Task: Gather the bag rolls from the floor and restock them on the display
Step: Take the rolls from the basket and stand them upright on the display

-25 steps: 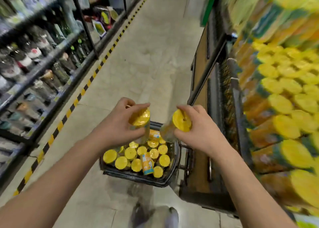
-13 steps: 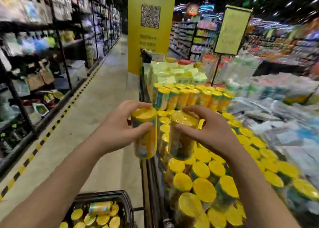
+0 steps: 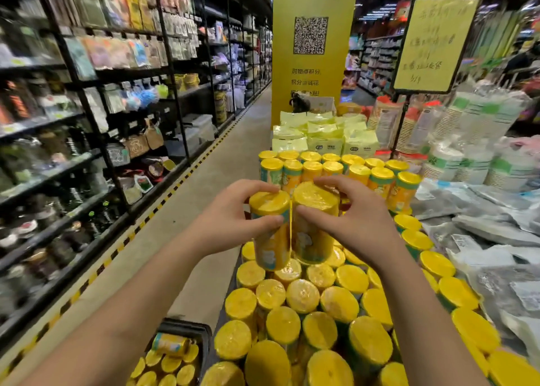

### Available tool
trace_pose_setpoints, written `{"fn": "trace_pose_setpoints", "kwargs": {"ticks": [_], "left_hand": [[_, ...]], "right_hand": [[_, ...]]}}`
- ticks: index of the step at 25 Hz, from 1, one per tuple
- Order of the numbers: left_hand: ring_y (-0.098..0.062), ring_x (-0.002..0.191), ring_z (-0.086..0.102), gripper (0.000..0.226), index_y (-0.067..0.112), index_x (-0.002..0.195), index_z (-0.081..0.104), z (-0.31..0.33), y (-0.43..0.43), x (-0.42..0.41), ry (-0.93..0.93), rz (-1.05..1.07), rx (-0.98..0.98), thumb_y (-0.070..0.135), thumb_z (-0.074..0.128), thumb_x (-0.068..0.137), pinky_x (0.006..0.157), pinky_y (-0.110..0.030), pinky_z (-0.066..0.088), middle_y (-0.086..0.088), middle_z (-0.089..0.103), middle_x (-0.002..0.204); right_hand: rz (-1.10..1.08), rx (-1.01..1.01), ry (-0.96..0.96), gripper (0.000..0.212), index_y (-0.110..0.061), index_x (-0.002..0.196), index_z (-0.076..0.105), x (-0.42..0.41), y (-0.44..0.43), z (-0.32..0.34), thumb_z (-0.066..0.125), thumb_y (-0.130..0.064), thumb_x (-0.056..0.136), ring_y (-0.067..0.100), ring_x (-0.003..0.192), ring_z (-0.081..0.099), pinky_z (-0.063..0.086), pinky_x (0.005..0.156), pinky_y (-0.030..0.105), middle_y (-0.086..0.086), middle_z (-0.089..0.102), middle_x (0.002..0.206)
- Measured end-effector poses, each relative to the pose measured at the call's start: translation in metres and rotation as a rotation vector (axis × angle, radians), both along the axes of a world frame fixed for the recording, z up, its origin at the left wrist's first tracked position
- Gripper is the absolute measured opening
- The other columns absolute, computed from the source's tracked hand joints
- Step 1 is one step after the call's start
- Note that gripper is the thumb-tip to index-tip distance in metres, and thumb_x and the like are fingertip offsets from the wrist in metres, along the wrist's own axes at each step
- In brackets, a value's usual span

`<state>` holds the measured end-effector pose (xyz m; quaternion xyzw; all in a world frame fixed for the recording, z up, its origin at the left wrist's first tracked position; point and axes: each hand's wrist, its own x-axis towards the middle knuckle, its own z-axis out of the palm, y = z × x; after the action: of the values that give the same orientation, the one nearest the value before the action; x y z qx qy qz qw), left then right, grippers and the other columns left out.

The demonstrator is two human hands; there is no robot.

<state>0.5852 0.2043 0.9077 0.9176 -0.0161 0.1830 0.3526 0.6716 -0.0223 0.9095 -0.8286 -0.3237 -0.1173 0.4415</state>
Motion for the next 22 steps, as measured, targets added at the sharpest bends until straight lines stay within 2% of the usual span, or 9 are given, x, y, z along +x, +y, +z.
{"fn": "trace_pose_setpoints", "kwargs": {"ticks": [3, 6, 12, 16, 22], "left_hand": [[0.000, 0.115, 0.055, 0.059, 0.042, 0.133, 0.054, 0.001, -0.003, 0.012, 0.021, 0.019, 0.000, 0.052, 0.078, 0.080, 0.091, -0.028, 0.057, 0.019, 0.054, 0.128], [-0.002, 0.115, 0.056, 0.063, 0.039, 0.135, 0.053, 0.001, -0.002, 0.021, 0.024, 0.026, -0.016, 0.052, 0.079, 0.079, 0.090, -0.030, 0.058, 0.018, 0.054, 0.128], [0.000, 0.115, 0.056, 0.069, 0.034, 0.141, 0.049, -0.004, 0.013, 0.065, 0.102, 0.024, -0.038, 0.048, 0.080, 0.080, 0.080, -0.013, 0.053, 0.019, 0.054, 0.131], [-0.010, 0.120, 0.055, 0.081, 0.024, 0.146, 0.044, -0.025, 0.035, 0.135, 0.171, 0.082, -0.001, 0.040, 0.085, 0.077, 0.093, -0.027, 0.054, 0.006, 0.054, 0.138], [-0.024, 0.128, 0.048, 0.086, 0.014, 0.145, 0.040, -0.070, 0.073, 0.226, 0.189, 0.278, 0.035, 0.034, 0.086, 0.076, 0.099, -0.033, 0.047, -0.009, 0.041, 0.140]], "right_hand": [[0.023, 0.048, -0.014, 0.060, -0.041, 0.126, 0.063, 0.014, 0.000, -0.003, 0.080, -0.062, 0.072, -0.012, 0.107, 0.052, 0.041, 0.084, 0.009, -0.025, 0.059, 0.121], [0.028, 0.078, 0.000, 0.059, -0.042, 0.125, 0.063, 0.021, 0.002, -0.008, 0.079, -0.062, 0.073, -0.018, 0.111, 0.049, 0.040, 0.082, 0.004, -0.026, 0.059, 0.122], [0.025, 0.096, -0.009, 0.057, -0.044, 0.125, 0.062, 0.031, 0.003, -0.008, 0.077, -0.062, 0.074, -0.022, 0.112, 0.046, 0.040, 0.078, 0.003, -0.032, 0.056, 0.119], [0.016, 0.092, -0.006, 0.059, -0.047, 0.124, 0.061, 0.035, 0.003, -0.008, 0.072, -0.069, 0.070, -0.019, 0.114, 0.046, 0.042, 0.081, 0.009, -0.036, 0.055, 0.118], [-0.041, 0.134, -0.007, 0.066, -0.046, 0.123, 0.064, 0.041, -0.007, -0.012, 0.067, -0.075, 0.064, -0.012, 0.115, 0.053, 0.048, 0.085, 0.016, -0.033, 0.060, 0.120]]}}
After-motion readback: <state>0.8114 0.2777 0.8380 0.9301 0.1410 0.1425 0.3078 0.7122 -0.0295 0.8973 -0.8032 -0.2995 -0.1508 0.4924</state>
